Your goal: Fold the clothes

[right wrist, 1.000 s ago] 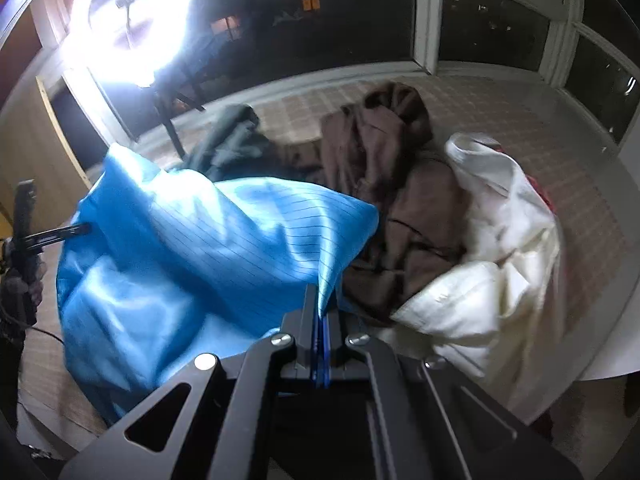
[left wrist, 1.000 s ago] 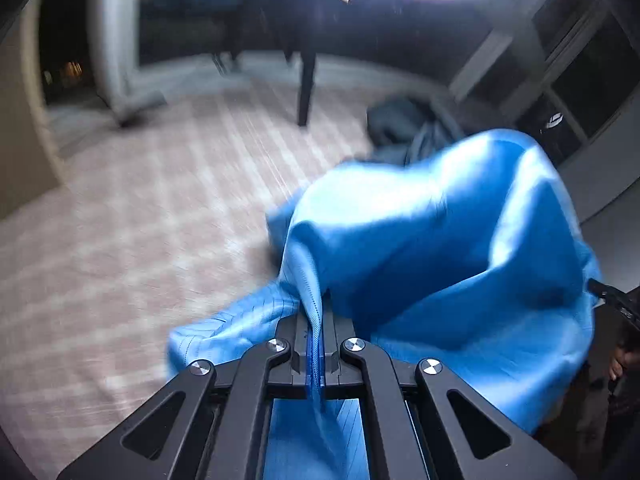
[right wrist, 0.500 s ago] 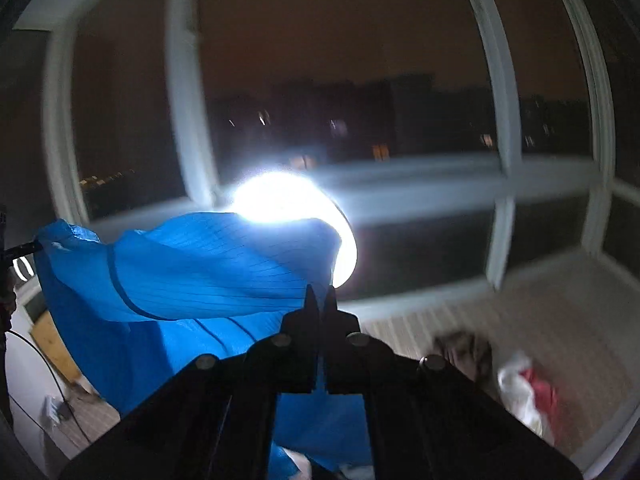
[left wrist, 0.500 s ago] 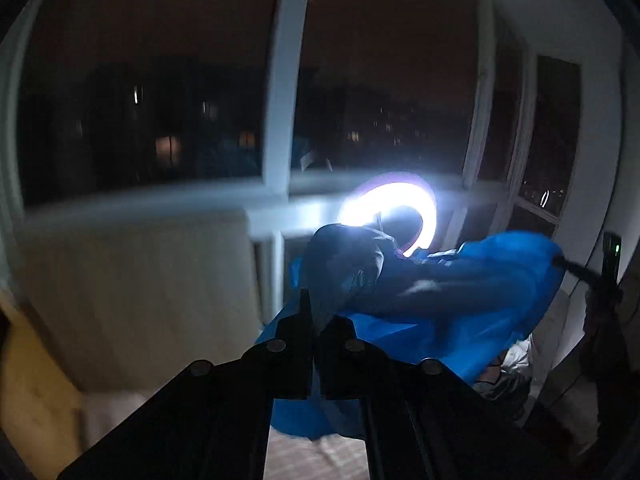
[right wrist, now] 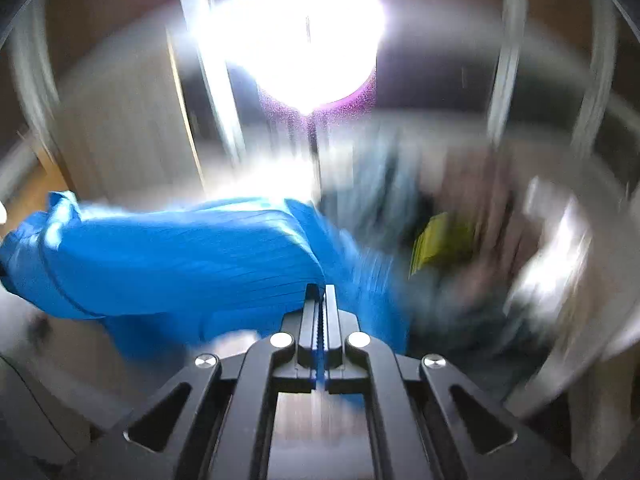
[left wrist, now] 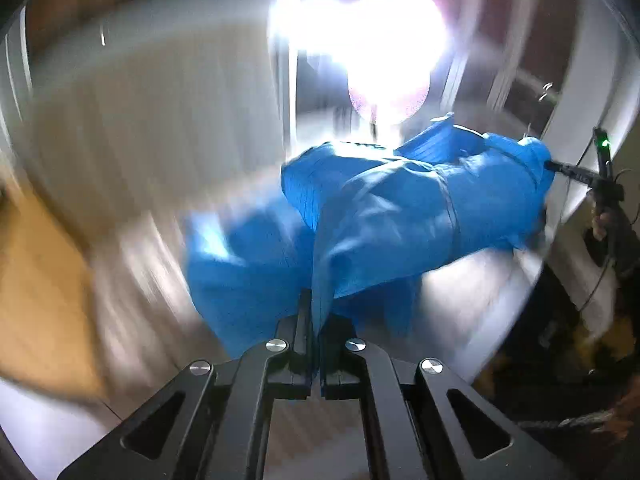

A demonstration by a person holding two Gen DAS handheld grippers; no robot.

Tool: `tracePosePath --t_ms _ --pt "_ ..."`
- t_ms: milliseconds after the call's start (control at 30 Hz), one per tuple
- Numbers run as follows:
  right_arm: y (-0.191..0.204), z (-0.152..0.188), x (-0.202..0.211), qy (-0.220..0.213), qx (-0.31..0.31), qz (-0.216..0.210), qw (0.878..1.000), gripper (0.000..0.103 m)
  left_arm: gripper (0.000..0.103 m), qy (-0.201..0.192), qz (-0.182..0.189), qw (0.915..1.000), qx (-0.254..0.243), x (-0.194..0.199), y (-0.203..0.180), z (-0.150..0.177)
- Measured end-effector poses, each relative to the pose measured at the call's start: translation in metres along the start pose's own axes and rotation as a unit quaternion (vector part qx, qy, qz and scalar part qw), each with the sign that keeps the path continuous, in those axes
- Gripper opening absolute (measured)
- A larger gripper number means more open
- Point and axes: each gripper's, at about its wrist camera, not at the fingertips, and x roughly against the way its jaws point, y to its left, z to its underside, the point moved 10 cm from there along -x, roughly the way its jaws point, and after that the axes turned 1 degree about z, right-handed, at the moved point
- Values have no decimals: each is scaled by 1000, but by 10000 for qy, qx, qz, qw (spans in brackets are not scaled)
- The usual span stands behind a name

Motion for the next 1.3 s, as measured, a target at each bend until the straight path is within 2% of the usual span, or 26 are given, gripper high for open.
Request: tracePosePath --t_ms 67,100,133,200,267,300,367,433,500,533,567,600,700,767,900,1000,1067,1100,1133,1200,1267,1300 --pt "4 56 -67 848 6 43 9964 1 1 793 54 9955 511 -69 25 56" --pt "5 78 -90 1185 62 89 9929 1 1 1157 51 9904 757 -93 35 82" --pt "6 97 -103 1459 135 135 9891 1 2 1325 80 9873 868 -102 37 98" --pt "7 117 -103 1806 442 194 9824 2 8 1321 50 9875 853 -93 36 111" --pt "6 126 -83 2000 872 319 9754 7 9 1291 9 9882 819 -82 35 122" --pt "8 123 -70 1948 986 300 9754 8 9 1249 -24 9891 783 -75 34 122" --pt "14 115 -46 1817 1192 246 9758 16 14 1161 -83 9908 690 -60 29 118" --pt "28 99 -24 1566 1390 293 9774 34 19 1074 -86 9919 666 -53 27 109" --pt "64 86 -12 1309 1473 -321 9799 43 21 958 99 9940 520 -62 6 91" --pt "91 85 -10 1228 1606 -784 9762 50 23 869 196 9953 383 -68 -9 82" --pt "120 89 -13 1185 1921 -1126 9677 51 26 920 242 9952 250 -73 -18 84" --pt "130 93 -18 1164 2196 -1191 9613 51 26 1002 276 9945 117 -78 -25 89" --pt "147 119 -43 1134 3467 -832 9274 51 26 1205 345 9920 -147 -89 -34 104" --pt "147 132 -58 1347 3818 -732 9114 51 26 1296 298 9910 -179 -92 -29 115" --pt "148 136 -63 1221 4129 -742 8995 51 26 1341 101 9905 -297 -93 -16 130" --pt "147 132 -65 1053 4348 -580 8925 51 26 1337 125 9906 -248 -91 -10 136" --pt "146 123 -65 986 4365 -661 8918 52 27 1360 110 9902 -287 -89 -8 138" --pt "146 120 -66 962 4371 -717 8913 56 28 1348 76 9901 -395 -91 -8 137" --pt "146 117 -66 938 4378 -774 8908 64 31 1330 36 9897 -523 -94 -9 136" --pt "152 124 -78 980 4592 -773 8795 66 32 1338 -46 9882 -744 -104 -8 134" --pt "153 131 -93 1078 4806 -634 8680 66 26 1411 -133 9856 -918 -121 -5 131" --pt "150 135 -102 1158 4908 -484 8622 65 17 1492 -102 9850 -862 -130 -2 131"
